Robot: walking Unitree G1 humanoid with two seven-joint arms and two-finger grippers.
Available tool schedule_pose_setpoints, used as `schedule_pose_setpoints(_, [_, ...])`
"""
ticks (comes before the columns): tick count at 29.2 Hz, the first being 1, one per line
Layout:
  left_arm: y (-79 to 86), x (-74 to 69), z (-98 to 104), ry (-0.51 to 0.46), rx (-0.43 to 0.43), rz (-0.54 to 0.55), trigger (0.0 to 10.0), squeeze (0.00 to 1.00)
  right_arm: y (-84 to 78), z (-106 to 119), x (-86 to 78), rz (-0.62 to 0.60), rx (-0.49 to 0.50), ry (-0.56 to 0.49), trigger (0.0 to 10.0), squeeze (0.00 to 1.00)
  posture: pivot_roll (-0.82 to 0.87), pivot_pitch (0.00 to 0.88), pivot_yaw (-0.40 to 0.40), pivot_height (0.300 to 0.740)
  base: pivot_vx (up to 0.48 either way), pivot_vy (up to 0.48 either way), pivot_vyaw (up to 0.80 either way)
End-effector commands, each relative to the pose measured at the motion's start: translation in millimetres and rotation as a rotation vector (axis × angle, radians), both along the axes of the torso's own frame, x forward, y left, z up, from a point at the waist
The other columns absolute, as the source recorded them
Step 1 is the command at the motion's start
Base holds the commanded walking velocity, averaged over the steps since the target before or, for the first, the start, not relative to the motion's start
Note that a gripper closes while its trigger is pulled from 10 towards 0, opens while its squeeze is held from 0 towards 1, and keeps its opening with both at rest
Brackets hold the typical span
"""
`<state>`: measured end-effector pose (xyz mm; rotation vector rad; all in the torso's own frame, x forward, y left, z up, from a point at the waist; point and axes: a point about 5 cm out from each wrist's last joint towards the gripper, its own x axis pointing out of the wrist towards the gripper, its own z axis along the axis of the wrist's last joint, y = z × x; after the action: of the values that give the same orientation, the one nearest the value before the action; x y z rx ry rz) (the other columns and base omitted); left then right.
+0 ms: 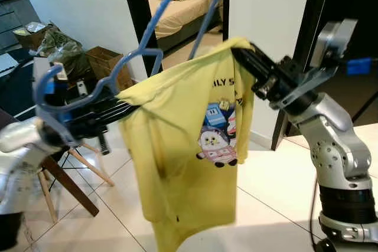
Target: Hang hanger
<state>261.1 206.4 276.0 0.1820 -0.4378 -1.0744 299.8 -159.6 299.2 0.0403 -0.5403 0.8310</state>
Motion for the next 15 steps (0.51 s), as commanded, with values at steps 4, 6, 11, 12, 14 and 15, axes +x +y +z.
schedule_pose_setpoints(4, [18.1, -0.9, 5.0, 0.07, 0.092, -0.045, 1.0, 0.0, -1.1, 2.0, -1.8, -0.015, 0.005, -0.032, 0.0, 0.0, -0.05, 0.0, 0.135, 0.74, 0.0, 0.0, 0.0])
schedule_pose_setpoints(6, [22.4, -0.9, 4.1, 0.098, 0.12, -0.056, 1.1, 0.0, -2.3, 1.3, -2.1, -0.018, 0.005, -0.034, 0.0, 0.0, -0.05, 0.0, 0.137, 0.74, 0.0, 0.0, 0.0])
schedule_pose_setpoints(11, [37.2, -1.6, 1.2, 0.171, 0.2, -0.067, 1.3, 0.0, -4.5, -1.2, -3.9, -0.018, 0.002, -0.039, 0.0, 0.0, -0.04, 0.0, 0.143, 0.74, 0.0, 0.0, 0.0])
schedule_pose_setpoints(12, [46.1, -2.5, -0.2, 0.215, 0.237, -0.072, 1.2, 0.0, -5.1, -2.4, -5.6, -0.011, -0.004, -0.041, 0.0, 0.0, -0.04, 0.0, 0.145, 0.74, 0.0, 0.0, 0.0])
schedule_pose_setpoints(14, [62.9, -3.6, -1.4, 0.278, 0.308, -0.058, 1.5, 0.0, -6.7, -4.7, -8.9, 0.008, -0.019, -0.04, 0.0, 0.0, -0.04, 0.0, 0.145, 0.74, 0.0, 0.0, 0.0])
schedule_pose_setpoints(15, [67.6, -4.2, -1.3, 0.3, 0.324, -0.057, 2.1, 0.0, -7.2, -5.4, -9.8, 0.013, -0.028, -0.04, 0.0, 0.0, -0.04, 0.0, 0.145, 0.74, 0.0, 0.0, 0.0])
